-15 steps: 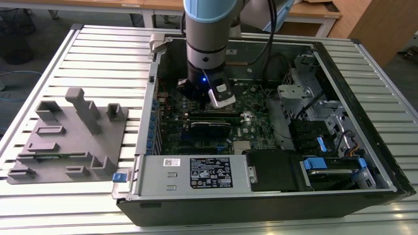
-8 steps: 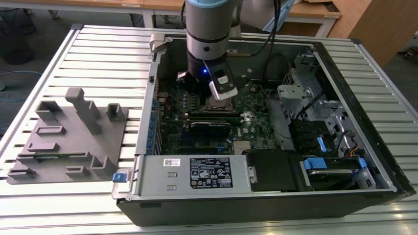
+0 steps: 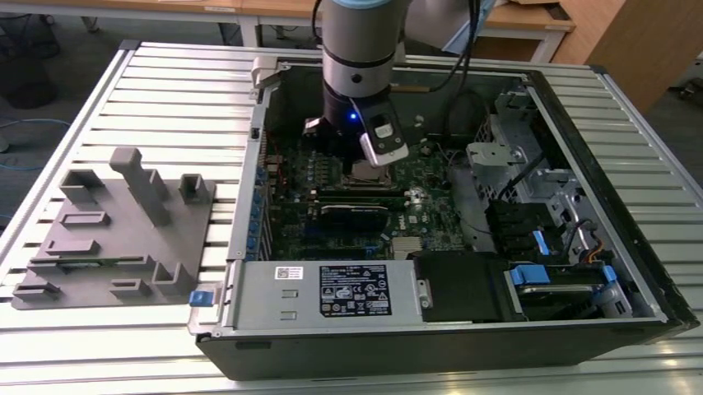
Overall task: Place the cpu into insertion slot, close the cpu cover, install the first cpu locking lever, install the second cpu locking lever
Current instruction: 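Install the second cpu locking lever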
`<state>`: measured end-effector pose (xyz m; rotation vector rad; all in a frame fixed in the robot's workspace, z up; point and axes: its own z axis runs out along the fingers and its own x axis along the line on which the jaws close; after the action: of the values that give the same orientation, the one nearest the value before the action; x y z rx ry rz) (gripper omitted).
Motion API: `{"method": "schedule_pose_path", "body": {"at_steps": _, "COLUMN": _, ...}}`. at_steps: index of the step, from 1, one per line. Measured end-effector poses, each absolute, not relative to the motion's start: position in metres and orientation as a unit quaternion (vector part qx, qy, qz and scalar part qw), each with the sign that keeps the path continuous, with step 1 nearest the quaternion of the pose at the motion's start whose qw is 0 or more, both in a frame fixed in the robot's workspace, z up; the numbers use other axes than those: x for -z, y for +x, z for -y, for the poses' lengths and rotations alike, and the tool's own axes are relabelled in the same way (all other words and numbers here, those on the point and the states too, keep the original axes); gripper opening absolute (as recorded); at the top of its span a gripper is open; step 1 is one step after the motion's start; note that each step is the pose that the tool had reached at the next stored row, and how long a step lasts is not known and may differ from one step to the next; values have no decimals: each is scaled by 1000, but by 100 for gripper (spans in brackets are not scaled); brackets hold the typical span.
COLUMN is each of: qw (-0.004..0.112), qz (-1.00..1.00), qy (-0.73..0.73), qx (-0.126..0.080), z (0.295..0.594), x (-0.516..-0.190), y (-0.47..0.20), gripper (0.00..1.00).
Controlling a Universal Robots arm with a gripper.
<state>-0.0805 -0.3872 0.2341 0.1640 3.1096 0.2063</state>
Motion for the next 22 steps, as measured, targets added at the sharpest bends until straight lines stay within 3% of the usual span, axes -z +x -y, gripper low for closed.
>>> {"method": "schedule_pose_path", "body": {"at_steps": 22, "qw": 5, "qz": -996, "qy": 53, "qx": -69, "z": 395, "x": -234, "y": -51, "gripper": 11}}
